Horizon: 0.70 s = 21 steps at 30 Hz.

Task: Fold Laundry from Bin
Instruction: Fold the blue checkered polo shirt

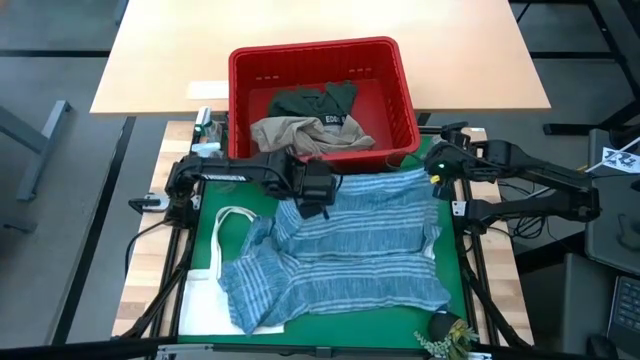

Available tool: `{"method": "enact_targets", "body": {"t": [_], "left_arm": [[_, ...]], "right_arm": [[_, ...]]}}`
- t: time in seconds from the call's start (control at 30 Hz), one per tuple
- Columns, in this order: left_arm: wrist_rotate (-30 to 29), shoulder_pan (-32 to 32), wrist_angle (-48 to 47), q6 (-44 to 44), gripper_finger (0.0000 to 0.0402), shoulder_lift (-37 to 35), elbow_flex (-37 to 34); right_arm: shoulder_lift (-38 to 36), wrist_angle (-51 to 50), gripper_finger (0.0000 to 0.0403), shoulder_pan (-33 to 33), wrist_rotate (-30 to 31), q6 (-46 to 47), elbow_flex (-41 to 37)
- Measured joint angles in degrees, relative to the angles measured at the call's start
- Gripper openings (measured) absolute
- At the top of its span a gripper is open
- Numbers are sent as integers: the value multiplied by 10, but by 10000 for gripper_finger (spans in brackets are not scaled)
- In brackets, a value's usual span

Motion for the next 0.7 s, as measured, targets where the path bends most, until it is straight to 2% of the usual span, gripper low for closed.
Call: {"method": "enact_targets", "body": {"t": [0.1, 0.23, 0.5, 0.7], "left_arm": [[8, -25, 0, 0, 0, 0, 0], [9, -59, 0, 0, 0, 0, 0], [14, -132, 0, -30, 0, 1, 0], [19, -185, 0, -79, 0, 1, 0]], "right_arm": [[-23, -5, 3, 0, -50, 4, 0], [-49, -14, 3, 0, -121, 62, 0], [-136, -25, 3, 0, -306, 152, 0], [-199, -43, 3, 0, -362, 218, 0]]}}
